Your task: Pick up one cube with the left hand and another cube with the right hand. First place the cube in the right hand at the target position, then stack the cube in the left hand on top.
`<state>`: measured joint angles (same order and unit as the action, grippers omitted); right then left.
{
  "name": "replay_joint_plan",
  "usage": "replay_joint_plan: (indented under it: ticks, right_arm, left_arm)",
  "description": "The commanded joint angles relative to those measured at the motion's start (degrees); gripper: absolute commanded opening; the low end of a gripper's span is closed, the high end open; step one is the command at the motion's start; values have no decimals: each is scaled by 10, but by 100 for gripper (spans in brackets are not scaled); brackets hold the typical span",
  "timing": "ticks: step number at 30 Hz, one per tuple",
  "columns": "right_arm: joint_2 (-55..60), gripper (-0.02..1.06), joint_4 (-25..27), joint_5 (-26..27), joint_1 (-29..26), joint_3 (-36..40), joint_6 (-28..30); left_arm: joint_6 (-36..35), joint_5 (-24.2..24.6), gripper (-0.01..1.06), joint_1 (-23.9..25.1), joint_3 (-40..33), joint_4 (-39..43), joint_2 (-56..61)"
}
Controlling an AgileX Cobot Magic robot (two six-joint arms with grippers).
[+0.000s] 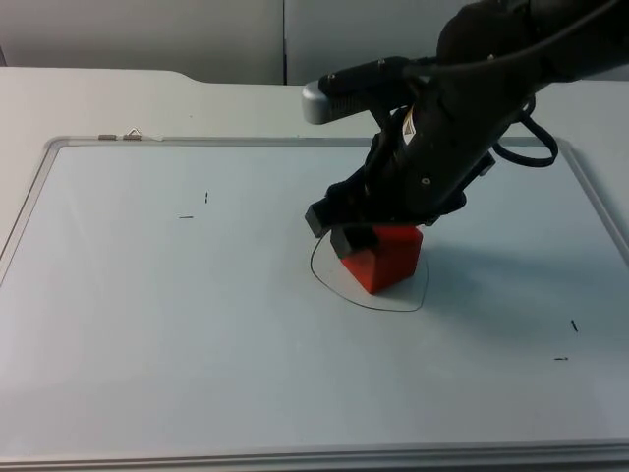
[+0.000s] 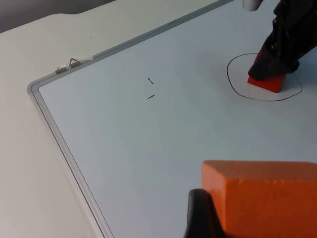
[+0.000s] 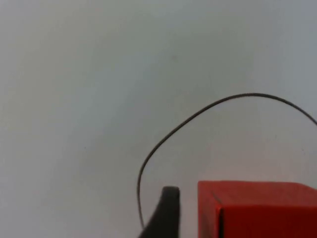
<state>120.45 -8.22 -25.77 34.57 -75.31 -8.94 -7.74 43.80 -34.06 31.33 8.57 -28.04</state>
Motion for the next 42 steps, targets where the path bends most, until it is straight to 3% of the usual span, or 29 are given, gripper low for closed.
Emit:
replay_joint_plan:
  ticks: [1,4,10,19,23,27,37,42]
  right_arm:
    - [2,87,-4,13,1,-4,-2]
    - [-13,97,-4,11,1,-10,-2]
    - [-91,97,-3,-16,1,-29,1]
    - [-348,97,-3,-31,3,-31,65]
    - [-456,97,-5,-62,3,-25,100]
    - [-561,97,-5,-137,3,-25,120]
    - [-663,97,-2,-172,3,-25,120]
    - [-672,97,33,-189,3,-14,122]
  left_arm:
    - [-4,-7,0,-4,-1,-3,4]
    - [-4,-7,0,-4,-1,-3,4]
    - [-4,-7,0,-4,-1,-3,4]
    - [-4,-7,0,-4,-1,-3,4]
    - [-4,-7,0,-4,-1,-3,4]
    - [-4,-7,0,-4,-1,-3,4]
    - [-2,-11,0,-4,-2,-3,4]
    - [-2,-42,0,-4,-1,-11,-18]
